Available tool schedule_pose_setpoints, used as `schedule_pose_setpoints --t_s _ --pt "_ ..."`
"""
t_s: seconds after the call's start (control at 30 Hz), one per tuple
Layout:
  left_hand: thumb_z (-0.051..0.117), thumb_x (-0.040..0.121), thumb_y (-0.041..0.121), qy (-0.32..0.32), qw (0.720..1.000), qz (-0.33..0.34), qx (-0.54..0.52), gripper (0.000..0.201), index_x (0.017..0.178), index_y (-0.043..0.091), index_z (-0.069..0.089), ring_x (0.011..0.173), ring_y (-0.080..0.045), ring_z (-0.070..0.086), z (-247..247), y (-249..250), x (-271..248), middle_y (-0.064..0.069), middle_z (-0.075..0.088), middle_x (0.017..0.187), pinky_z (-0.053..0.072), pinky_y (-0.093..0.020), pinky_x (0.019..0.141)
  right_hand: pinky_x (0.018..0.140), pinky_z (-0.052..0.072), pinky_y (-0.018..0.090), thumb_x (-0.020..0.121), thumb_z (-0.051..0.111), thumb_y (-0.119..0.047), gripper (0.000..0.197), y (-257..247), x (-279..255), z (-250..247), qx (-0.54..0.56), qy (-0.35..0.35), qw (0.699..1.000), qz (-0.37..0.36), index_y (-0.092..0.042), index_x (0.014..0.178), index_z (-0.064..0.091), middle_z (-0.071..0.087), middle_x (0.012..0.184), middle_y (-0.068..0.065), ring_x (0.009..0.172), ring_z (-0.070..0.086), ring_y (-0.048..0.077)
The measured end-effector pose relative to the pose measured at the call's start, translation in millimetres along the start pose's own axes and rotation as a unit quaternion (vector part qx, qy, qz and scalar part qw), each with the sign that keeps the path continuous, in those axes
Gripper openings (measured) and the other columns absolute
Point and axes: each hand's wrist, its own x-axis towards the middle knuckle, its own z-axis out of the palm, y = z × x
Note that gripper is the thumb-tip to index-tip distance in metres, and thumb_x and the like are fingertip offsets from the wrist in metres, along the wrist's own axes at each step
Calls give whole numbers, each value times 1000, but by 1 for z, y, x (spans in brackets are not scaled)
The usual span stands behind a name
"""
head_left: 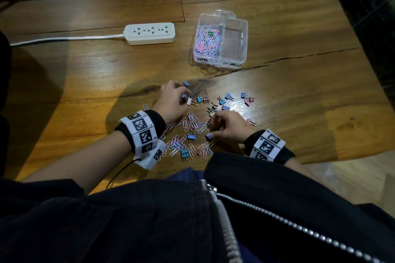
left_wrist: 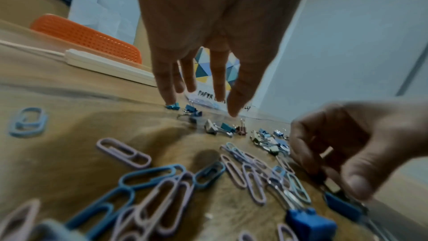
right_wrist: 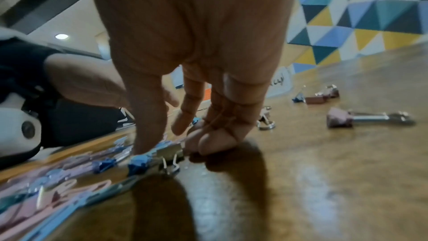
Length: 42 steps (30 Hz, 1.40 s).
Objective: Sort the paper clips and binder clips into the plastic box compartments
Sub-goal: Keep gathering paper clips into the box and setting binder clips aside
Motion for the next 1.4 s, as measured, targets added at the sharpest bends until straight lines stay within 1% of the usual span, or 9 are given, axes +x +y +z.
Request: schedule_pose_setpoints --t_s 0.13,0.23,0.5,0.63,0.73,0.87,0.97,1.23,1.4 --pt "68 79 20 -159 981 91 63 25 102 12 61 102 -19 50 1 3 -10 -3 49 105 41 -25 83 57 37 4 78 66 -1 19 -1 2 -3 -49 9 999 -13 -4 96 61 61 93 5 82 52 10" --pt "68 78 31 -238 946 141 171 32 104 15 59 93 -15 51 10 3 -16 -1 55 107 41 -26 72 58 39 5 79 65 -3 16 0 2 -8 -59 7 998 -21 -3 95 63 60 89 5 81 53 12" --pt "62 77 29 -231 918 211 244 22 96 19 58 92 -17 51 17 -5 -22 -1 50 101 38 -26 63 57 31 10 78 67 -11 12 3 1 -6 -147 -28 987 -57 -9 89 63 47 73 -8 74 47 11" --pt "66 74 26 -248 941 171 152 28 98 16 56 91 -15 48 14 -8 -21 0 49 100 47 -31 75 62 32 7 80 59 -3 10 9 3 -12 -111 72 990 -41 -8 88 59 43 89 -4 84 45 11" --pt "67 74 23 -237 957 137 95 34 103 12 54 94 -16 47 7 -10 -16 -2 47 104 47 -33 84 74 40 19 81 61 -10 13 7 1 -9 -118 138 981 -67 -8 93 59 48 100 5 87 44 11" --pt "68 76 21 -137 985 89 48 31 103 11 55 92 -15 45 -4 -14 -5 -1 40 102 46 -29 82 84 47 30 77 67 -35 31 -4 -6 8 -181 1 982 -61 -15 98 58 52 101 0 94 51 16" --pt "67 76 22 -66 992 81 64 34 107 13 57 102 -20 46 -8 -17 0 -5 42 108 47 -32 87 87 48 34 77 67 -35 30 -2 -6 16 -196 -4 979 -53 -16 99 58 53 104 1 97 52 18" --pt "73 71 36 -333 901 202 191 36 103 24 60 103 -11 39 6 -13 -28 5 41 103 38 -25 80 57 37 6 76 65 -7 6 5 -4 -8 -74 3 997 -33 -9 80 61 47 74 -5 77 48 14" --pt "68 77 32 -324 873 252 263 30 104 23 61 107 -14 41 16 -16 -35 0 46 111 36 -25 77 72 48 24 78 65 -6 6 17 -2 -33 -21 72 997 16 -10 77 61 54 81 -2 84 56 20"
